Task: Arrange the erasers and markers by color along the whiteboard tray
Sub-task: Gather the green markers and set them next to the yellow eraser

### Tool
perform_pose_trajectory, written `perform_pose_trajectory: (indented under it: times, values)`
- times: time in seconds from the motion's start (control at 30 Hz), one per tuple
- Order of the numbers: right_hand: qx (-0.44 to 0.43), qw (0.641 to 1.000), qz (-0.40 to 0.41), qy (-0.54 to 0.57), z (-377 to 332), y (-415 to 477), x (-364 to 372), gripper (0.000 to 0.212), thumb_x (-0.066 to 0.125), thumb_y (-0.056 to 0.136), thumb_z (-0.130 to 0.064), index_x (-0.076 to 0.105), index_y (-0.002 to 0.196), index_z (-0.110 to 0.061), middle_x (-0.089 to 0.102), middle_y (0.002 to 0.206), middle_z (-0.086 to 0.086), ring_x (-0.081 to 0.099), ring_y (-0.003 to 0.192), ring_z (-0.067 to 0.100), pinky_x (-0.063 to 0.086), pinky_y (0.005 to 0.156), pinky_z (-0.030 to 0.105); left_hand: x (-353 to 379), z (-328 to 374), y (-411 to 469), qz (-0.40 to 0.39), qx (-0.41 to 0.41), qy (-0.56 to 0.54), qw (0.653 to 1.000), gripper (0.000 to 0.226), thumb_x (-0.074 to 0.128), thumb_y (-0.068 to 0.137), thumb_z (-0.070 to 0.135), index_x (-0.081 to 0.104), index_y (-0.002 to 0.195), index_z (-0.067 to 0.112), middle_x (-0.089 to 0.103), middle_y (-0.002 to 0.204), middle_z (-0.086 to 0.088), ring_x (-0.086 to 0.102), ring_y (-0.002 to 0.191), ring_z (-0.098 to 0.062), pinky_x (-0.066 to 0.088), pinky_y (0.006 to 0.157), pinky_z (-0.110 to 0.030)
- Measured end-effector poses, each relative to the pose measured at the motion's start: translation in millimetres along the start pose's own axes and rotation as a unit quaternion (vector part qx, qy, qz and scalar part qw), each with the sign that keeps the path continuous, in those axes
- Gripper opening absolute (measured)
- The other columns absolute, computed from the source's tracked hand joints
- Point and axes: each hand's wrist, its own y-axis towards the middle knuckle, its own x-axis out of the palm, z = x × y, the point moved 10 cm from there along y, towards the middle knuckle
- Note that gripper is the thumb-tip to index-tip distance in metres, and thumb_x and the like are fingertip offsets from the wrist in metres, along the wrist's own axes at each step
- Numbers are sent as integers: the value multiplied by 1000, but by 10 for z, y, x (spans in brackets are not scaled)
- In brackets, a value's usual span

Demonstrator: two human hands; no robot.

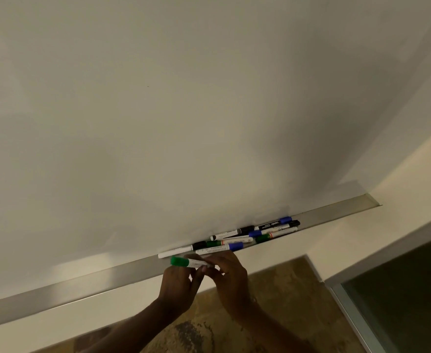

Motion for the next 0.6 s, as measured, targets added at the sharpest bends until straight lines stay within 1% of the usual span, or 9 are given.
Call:
perform_pose_trajectory:
  times: [0.1,0.17,0.27,0.3,0.37,0.43,0.47,0.53,0.6]
  values:
    - [-16,999,-26,-12,31,3,22,33,71,80,-33,73,99,-7,74,99,6,67,95,16,59,75,29,3,11,-18,-2,-7,4,1000,40,41,93,41,70,88,14,72,85,0,65,64,-14,54,55,-28]
    - [-3,997,-70,-32,156,11,67,36,76,76,-33,71,102,-8,71,104,8,65,95,17,58,72,28,9,-44,-20,-4,-26,15,1000,45,38,93,46,70,85,14,72,84,0,63,62,-12,53,54,-29]
    - [46,990,-118,-68,480,60,41,45,65,81,-47,68,106,-10,65,111,7,57,101,13,55,78,28,-28,-43,-4,5,-18,26,1000,40,40,94,43,66,79,18,69,80,7,52,56,1,47,50,-21]
    - [56,989,-109,-85,588,110,-28,41,64,83,-43,68,106,-10,64,111,7,57,102,13,53,82,26,-35,-39,-3,4,-16,25,1000,37,40,94,42,65,79,19,68,80,10,51,56,2,46,49,-20]
    - [60,987,-59,-137,779,244,-218,24,72,83,-19,68,103,-7,65,107,10,61,101,20,49,86,22,-46,-43,-14,1,-21,17,1000,30,41,94,40,61,81,22,64,79,16,52,55,1,46,48,-19]
    - [62,977,-33,-203,937,389,-359,23,76,77,-4,69,100,-4,68,103,14,65,99,27,51,85,24,-38,-38,-25,-6,-27,10,1000,20,42,93,39,57,85,28,58,78,21,51,56,3,45,48,-17]
    - [61,970,-42,-233,994,463,-390,24,77,75,-2,70,98,-4,69,102,14,65,99,29,54,84,28,-28,-25,-27,-10,-26,7,1000,16,43,93,38,55,85,30,57,78,21,50,57,5,43,48,-13]
    - [53,949,-93,-297,1071,591,-369,21,77,76,-7,71,96,-6,70,100,13,64,98,29,57,81,35,2,2,-31,-20,-23,6,1000,15,44,92,37,54,83,30,60,78,17,49,58,9,39,50,-7]
    - [44,915,-169,-363,1179,645,-271,19,70,84,-16,70,101,-9,68,104,9,60,103,26,53,84,34,29,23,-27,-28,-19,14,999,19,44,92,37,56,82,28,61,78,14,49,57,11,37,52,-4]
